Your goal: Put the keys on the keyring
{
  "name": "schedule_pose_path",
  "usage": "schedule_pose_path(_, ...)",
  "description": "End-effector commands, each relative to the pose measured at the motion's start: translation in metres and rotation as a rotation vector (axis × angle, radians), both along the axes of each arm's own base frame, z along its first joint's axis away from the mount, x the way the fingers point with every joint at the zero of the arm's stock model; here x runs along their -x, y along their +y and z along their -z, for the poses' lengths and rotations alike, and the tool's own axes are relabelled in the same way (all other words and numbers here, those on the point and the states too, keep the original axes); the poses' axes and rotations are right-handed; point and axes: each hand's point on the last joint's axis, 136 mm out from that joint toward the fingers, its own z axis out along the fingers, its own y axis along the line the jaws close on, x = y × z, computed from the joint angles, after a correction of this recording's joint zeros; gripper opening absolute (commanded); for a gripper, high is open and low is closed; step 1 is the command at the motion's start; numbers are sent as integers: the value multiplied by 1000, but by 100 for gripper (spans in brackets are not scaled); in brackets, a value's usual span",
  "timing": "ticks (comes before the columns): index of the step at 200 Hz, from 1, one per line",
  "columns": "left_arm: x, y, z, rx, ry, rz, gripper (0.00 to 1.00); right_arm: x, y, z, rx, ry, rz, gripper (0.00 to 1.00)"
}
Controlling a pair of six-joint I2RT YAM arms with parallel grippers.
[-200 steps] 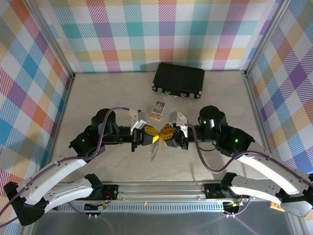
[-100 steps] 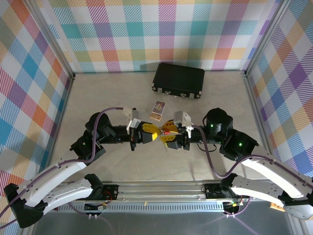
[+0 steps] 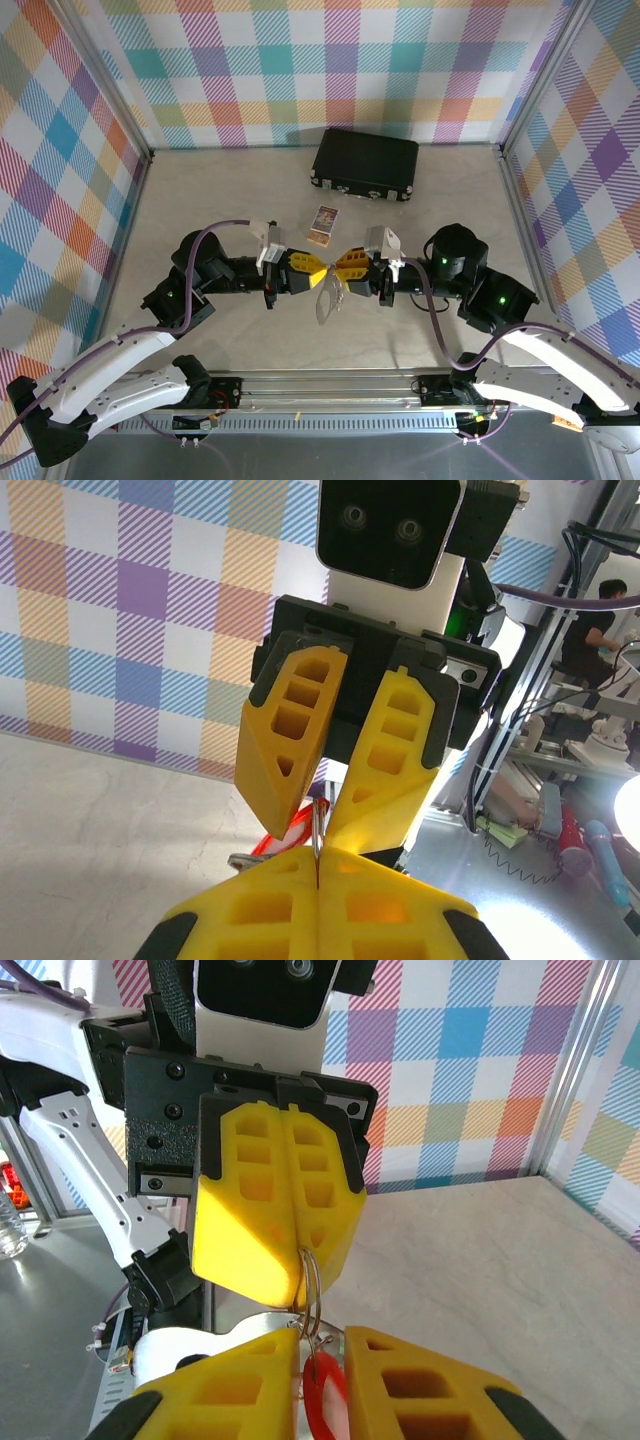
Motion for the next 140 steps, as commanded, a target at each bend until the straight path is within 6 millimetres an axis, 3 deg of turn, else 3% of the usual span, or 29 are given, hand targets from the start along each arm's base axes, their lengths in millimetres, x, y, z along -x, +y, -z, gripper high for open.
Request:
schedule_pose_path(1,8,3,-14,47,-43,25,0,1,-2,6,14,1,3,17)
schedule_pose_path(56,6,3,-17,61,-43,14,0,5,-6,14,31,18,1,20)
schedule_pose_path(108,7,3,-17,63,-44,21,0,3,-4,19,46,23,3,6)
schedule_pose_path(140,8,3,-19,68,-43,26,0,0,3,27,83,50,-7,4)
